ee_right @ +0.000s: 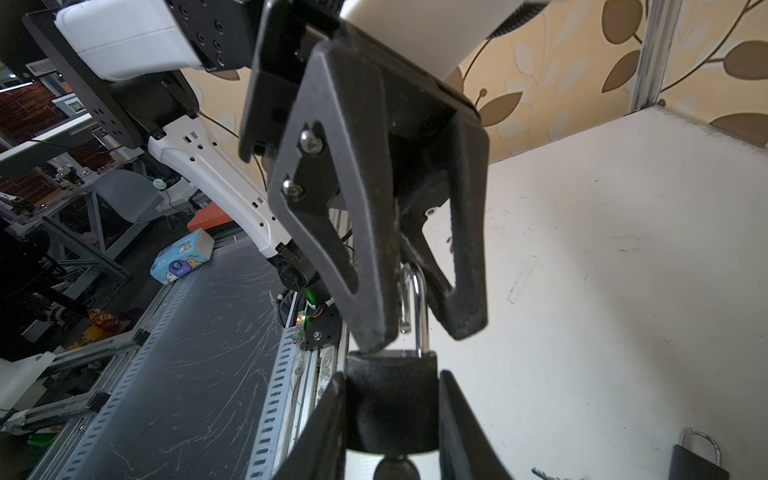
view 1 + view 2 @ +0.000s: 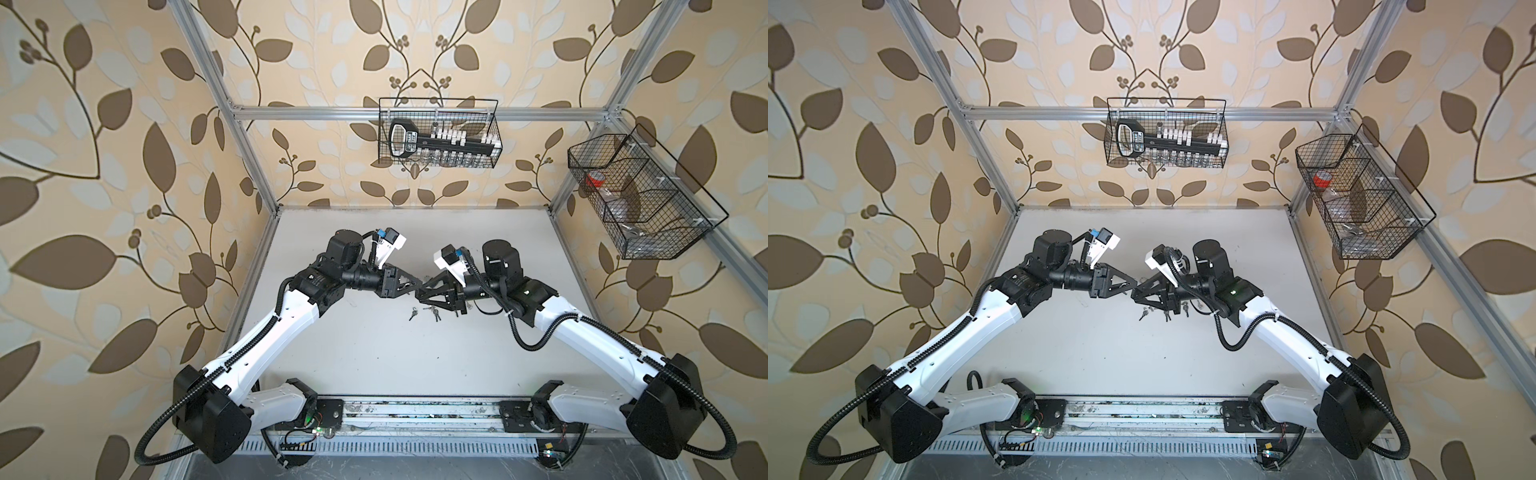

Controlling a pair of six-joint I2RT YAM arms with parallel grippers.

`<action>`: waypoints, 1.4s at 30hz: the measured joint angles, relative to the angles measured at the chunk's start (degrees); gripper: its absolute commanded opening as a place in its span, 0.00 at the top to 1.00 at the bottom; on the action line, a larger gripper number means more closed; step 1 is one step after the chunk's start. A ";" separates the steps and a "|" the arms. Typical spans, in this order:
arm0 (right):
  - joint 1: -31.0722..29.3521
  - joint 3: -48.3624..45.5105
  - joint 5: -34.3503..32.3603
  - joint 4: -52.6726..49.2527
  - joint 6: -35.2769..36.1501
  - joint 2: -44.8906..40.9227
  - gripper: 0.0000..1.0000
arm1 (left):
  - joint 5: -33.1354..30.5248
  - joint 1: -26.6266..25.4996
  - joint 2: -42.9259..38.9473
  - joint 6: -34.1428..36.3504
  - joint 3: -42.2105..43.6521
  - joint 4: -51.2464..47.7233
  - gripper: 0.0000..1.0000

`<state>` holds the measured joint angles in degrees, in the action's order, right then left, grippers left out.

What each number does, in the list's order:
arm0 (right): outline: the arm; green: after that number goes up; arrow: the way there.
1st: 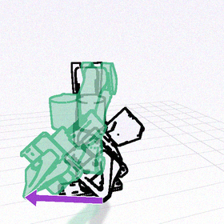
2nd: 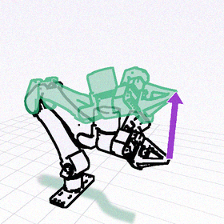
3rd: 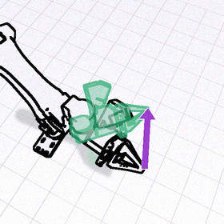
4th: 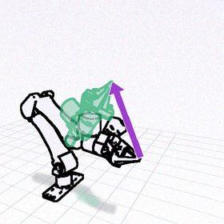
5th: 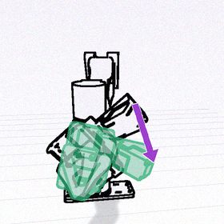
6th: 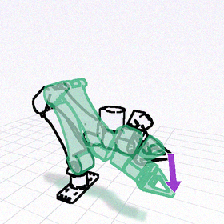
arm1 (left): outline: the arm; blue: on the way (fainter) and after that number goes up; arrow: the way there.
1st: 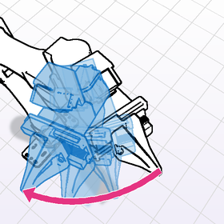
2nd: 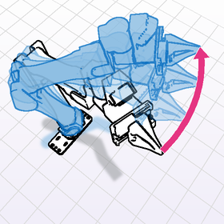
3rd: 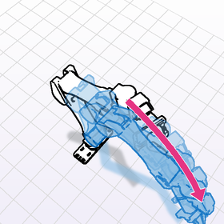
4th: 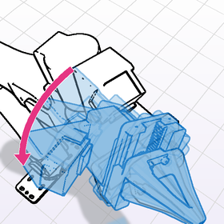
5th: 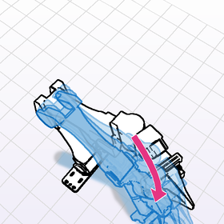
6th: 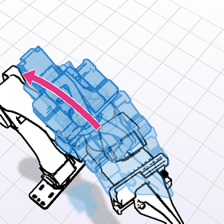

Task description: Lock with the key

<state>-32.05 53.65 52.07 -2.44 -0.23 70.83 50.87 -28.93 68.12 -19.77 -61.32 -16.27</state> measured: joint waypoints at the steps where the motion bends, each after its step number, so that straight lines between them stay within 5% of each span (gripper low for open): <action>1: 0.13 0.00 -0.02 0.09 0.00 0.00 1.00 | -0.02 0.00 0.00 0.11 0.00 -0.04 0.68; 27: 1.44 -0.83 -0.68 0.98 -0.48 -1.77 1.00 | -4.90 0.00 -1.84 0.33 0.00 -0.70 0.80; 42: 1.49 -1.22 -1.79 0.98 -0.46 -2.25 1.00 | -5.09 0.00 -1.84 0.35 0.00 -1.44 0.99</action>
<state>-30.57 52.42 50.28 -1.45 -0.69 68.58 45.78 -28.93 66.28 -19.42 -61.32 -17.72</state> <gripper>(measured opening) 0.311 0.051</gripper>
